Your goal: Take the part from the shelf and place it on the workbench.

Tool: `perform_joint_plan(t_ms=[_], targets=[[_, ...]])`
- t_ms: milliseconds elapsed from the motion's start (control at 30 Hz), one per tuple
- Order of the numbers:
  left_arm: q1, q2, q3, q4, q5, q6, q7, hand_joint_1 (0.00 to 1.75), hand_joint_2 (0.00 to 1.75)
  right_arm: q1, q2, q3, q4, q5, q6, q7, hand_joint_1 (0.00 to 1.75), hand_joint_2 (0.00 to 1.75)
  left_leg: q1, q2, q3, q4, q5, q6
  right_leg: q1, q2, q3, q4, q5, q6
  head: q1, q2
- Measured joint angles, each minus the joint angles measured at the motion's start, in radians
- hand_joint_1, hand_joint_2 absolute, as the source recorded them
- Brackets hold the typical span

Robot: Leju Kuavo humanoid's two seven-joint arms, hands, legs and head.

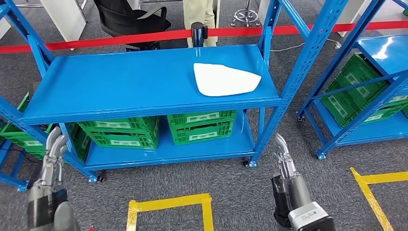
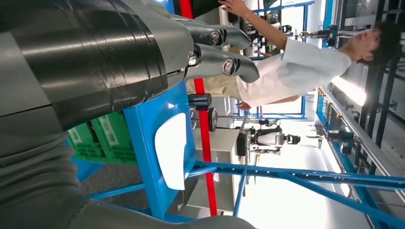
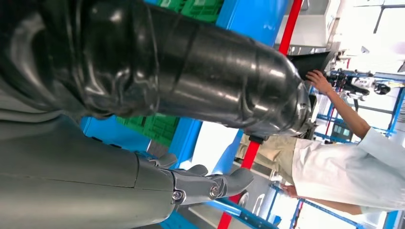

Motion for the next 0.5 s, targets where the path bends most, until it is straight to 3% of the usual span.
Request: perform_joint_plan(t_ms=[233,500], targets=[[-0.029,-0.012,-0.014,0.021,0.017,-0.017,0.001,0.00,0.00,-0.025,0.012,0.012,0.023,-0.098,0.027,-0.056,0.00,0.00,-0.001,0.001,-0.009,-0.004,0.000,-0.006,0.000,0.000,0.003,0.000,-0.001,-0.006,-0.006,0.000],[-0.056,-0.029,-0.032,0.051,0.050,-0.043,-0.022,0.00,0.00,-0.063,0.042,0.038,0.052,-0.112,0.091,-0.067,0.00,0.00,-0.002,0.002,-0.008,-0.004,0.002,-0.006,-0.001,0.000,0.003,0.000,0.000,-0.006,-0.007,0.000]])
